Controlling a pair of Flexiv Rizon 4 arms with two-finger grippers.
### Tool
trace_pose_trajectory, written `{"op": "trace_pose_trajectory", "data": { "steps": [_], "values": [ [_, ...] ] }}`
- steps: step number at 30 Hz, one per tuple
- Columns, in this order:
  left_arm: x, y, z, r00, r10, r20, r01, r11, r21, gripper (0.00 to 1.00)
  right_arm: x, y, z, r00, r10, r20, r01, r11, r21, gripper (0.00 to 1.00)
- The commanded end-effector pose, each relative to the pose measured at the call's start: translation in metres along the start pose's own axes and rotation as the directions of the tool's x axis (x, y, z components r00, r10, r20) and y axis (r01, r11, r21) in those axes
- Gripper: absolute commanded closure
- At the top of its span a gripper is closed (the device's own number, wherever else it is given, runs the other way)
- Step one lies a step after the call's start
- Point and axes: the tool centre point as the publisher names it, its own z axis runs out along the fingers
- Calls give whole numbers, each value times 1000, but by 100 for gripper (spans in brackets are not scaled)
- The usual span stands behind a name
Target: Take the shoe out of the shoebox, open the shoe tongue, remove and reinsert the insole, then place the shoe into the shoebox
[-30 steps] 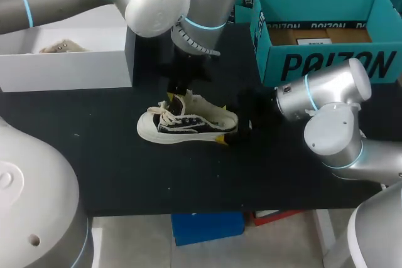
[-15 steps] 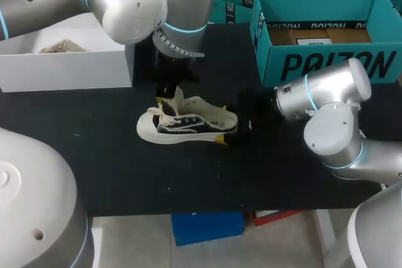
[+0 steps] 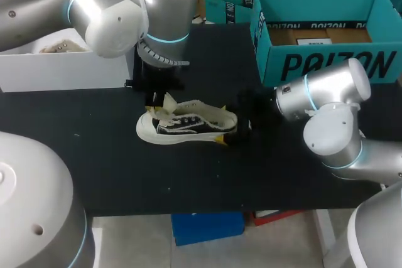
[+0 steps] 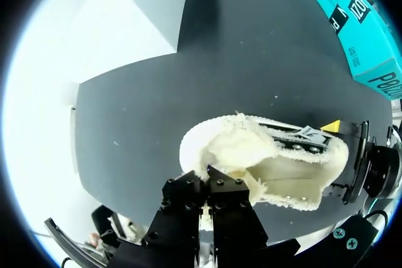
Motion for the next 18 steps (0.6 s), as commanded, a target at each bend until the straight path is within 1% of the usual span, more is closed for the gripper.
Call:
{"op": "trace_pose_trajectory", "data": {
  "steps": [1,5,7,8,9,10,11,16,18],
  "values": [
    [-5,0,9,1000,-4,-17,4,1000,-2,100,0,-2,3,1000,2,3,-2,1000,1,100],
    [-6,0,12,1000,-5,-17,5,1000,-9,100,0,-2,3,1000,2,3,-2,1000,1,100],
    [-6,1,13,1000,-1,-16,1,1000,-14,81,0,-2,3,1000,2,3,-2,1000,1,100],
    [-6,1,13,1000,2,-17,-2,1000,-19,69,0,-2,3,1000,2,3,-2,1000,1,100],
    [-6,1,13,1000,7,-20,-8,1000,-25,54,0,-2,3,1000,2,3,-2,1000,1,100],
    [-6,0,12,999,19,-31,-21,999,-34,4,0,-2,3,1000,2,3,-2,1000,1,100],
    [-6,-1,10,999,29,-42,-31,999,-40,0,0,-2,3,1000,2,3,-2,1000,1,100],
    [-7,-5,-3,991,95,-92,-99,994,-49,0,0,-2,3,1000,2,3,-2,1000,1,100],
    [-5,-8,-13,977,176,-117,-182,982,-41,0,0,-2,3,1000,2,3,-2,1000,1,100]
  ]
}}
